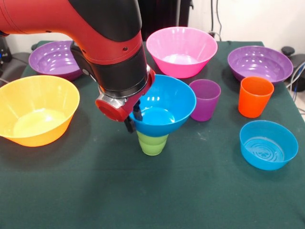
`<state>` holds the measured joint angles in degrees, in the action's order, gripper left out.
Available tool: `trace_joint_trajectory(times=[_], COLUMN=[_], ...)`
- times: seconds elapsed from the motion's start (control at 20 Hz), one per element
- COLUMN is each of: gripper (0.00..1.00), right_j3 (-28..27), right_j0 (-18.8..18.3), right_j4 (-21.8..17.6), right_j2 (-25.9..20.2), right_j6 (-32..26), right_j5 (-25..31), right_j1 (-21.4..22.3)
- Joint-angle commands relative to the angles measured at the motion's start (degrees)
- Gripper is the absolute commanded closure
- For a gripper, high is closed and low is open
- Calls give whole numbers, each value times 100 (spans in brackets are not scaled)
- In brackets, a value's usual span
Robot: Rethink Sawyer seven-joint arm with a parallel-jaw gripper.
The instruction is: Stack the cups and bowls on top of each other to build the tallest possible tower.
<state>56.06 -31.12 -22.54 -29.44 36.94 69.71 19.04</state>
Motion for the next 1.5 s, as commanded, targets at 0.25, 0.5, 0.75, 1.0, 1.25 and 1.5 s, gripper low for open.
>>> trace_joint_trajectory(times=[0.25,0.5,0.75,1.0,1.25,1.5], gripper=[0,0,0,0,0,0], right_j3=[40,22,25,-49,-46,-89], right_j0=[204,217,214,247,249,261], right_j4=[-470,-489,-477,-482,-491,-491], right_j2=[-63,-59,-70,-53,-48,-54], right_j6=[-657,-646,-644,-640,-652,-659], right_j5=[-232,-221,-213,-54,-21,56], right_j1=[16,13,28,59,98,127])
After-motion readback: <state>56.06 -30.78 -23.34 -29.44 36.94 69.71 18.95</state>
